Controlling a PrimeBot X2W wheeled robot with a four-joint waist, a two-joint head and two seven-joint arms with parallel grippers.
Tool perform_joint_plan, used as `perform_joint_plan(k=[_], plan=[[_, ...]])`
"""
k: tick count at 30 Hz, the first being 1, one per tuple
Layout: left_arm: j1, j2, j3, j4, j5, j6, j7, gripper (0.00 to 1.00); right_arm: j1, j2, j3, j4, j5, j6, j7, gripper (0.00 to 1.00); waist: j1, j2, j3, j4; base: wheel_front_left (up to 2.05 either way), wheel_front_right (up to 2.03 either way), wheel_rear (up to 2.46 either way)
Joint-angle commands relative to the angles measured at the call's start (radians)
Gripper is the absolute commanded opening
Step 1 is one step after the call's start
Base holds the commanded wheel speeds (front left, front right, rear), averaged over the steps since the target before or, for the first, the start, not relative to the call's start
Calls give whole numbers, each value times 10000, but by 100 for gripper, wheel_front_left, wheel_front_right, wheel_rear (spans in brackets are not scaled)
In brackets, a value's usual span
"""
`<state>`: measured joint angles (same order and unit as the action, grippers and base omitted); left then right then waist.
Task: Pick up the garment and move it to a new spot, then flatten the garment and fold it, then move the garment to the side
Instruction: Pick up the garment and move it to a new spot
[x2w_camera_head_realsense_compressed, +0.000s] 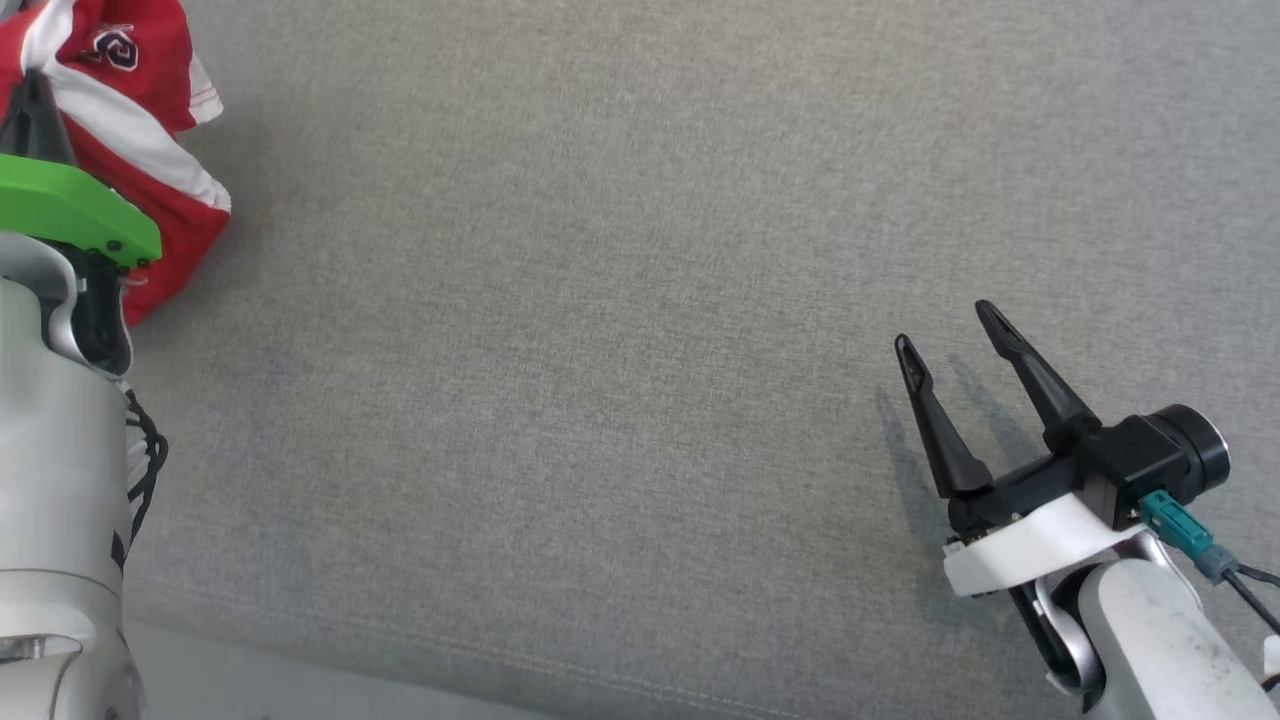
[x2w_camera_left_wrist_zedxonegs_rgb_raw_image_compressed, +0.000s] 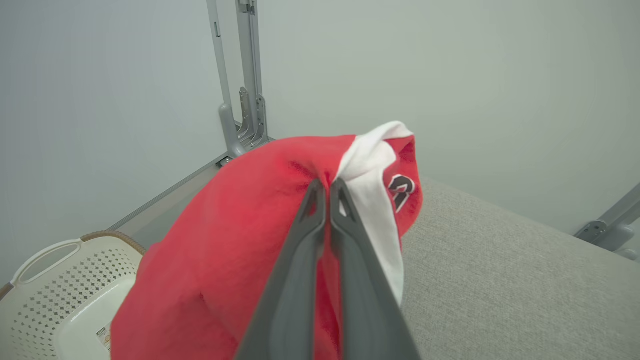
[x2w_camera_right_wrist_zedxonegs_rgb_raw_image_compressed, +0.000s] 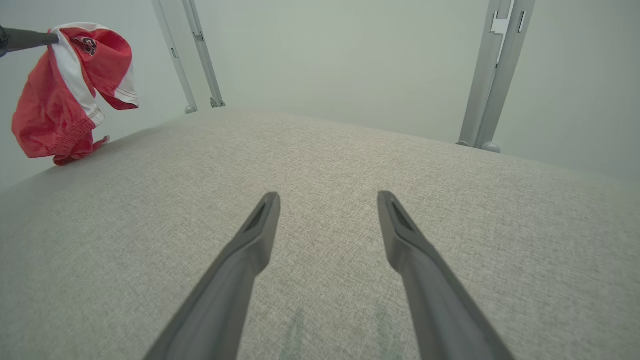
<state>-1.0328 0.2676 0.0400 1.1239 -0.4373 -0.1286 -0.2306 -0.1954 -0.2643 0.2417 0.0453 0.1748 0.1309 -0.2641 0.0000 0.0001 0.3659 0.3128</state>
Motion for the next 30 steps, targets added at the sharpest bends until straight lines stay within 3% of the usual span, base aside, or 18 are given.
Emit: perform_joint_plan(k=[1, 14, 30], plan=[[225, 29, -188, -225, 35, -26, -45, 0, 204, 139, -2, 55, 91, -6, 4, 100, 0, -1, -1020, -647, 0, 0, 0], [1308, 90, -1884, -3016, -467, -31, 1099, 0, 1041, 940, -545, -117, 150, -6, 4, 100, 0, -1, -2522, -2562, 0, 0, 0], [3181, -199, -3108, -6717, -901, 71, 3581, 0, 1218, 1225, -813, -360, 213, -6, 4, 100, 0, -1, -2617, -5012, 0, 0, 0]])
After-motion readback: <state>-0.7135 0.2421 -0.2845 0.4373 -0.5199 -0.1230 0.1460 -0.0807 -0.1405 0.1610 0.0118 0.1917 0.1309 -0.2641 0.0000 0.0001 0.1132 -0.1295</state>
